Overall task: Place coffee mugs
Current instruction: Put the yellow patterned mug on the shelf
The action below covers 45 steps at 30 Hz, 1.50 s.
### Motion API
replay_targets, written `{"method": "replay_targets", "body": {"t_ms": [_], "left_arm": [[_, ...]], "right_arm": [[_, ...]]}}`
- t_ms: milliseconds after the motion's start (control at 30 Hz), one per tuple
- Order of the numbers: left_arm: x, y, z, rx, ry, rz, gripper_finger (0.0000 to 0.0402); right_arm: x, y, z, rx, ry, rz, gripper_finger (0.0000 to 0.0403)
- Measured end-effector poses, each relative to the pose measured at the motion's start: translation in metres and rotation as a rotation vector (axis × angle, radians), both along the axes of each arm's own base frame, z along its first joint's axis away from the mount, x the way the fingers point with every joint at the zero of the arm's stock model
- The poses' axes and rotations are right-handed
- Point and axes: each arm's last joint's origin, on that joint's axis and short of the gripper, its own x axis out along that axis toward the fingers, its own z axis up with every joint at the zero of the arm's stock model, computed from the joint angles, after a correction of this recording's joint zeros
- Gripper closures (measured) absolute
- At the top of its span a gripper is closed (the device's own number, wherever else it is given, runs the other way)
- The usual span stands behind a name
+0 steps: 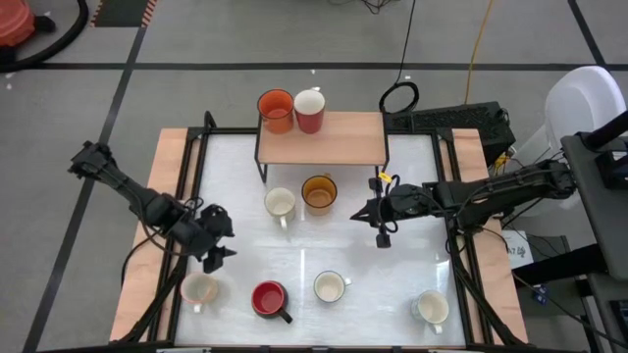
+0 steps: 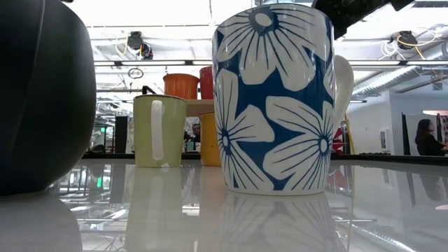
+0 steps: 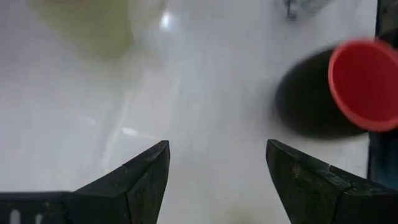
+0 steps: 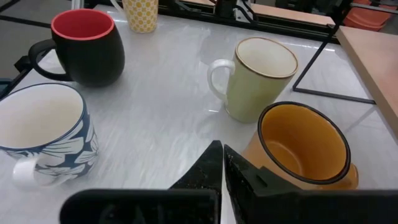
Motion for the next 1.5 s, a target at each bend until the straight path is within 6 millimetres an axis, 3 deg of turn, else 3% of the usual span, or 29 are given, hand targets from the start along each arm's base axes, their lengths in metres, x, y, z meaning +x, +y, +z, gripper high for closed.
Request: {"method": "replay_targets", "body": {"t_ms": [267, 767, 1300, 1500], "left_arm": [[-0.017, -0.012, -0.005, -0.135, 0.192, -0.085, 0.014], [-0.038, -0.033, -0.005, -0.244, 0.281, -0.027, 0.0239], [-0.057, -0.036, -0.024, -0.221, 0.377, 0.128, 0.0239], [-0.064, -0.035, -0.038, -0.174, 0.407, 0.113, 0.0189]], "right_arm": [[0.0, 0.0, 0.0, 0.0, 0.0, 0.0, 0.0403], [0.0, 0.0, 0.0, 0.0, 0.0, 0.0, 0.0403], [0.0, 0.0, -0.001, -0.001, 0.009, 0.0, 0.0403], [-0.001, 0.0, -0.001, -0.001, 0.011, 0.0, 0.0403]]}}
